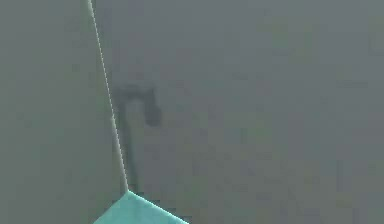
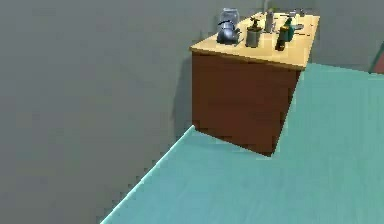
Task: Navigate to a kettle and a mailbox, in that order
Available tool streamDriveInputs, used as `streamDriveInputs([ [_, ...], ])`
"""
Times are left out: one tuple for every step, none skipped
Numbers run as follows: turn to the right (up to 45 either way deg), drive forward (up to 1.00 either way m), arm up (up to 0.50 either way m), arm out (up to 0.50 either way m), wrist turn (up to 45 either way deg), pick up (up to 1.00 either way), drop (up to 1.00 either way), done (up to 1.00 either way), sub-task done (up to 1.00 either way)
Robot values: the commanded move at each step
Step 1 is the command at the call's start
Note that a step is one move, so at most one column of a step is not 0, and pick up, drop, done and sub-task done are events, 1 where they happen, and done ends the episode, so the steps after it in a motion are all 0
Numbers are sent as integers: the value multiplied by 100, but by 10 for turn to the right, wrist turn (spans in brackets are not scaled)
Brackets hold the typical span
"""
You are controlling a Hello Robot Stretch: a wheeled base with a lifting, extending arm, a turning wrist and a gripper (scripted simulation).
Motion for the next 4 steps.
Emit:
streamDriveInputs([
  [450,0,0,0,0,0,0,0,0],
  [450,0,0,0,0,0,0,0,0],
  [330,0,0,0,0,0,0,0,0],
  [0,100,0,0,0,0,0,0,0],
])
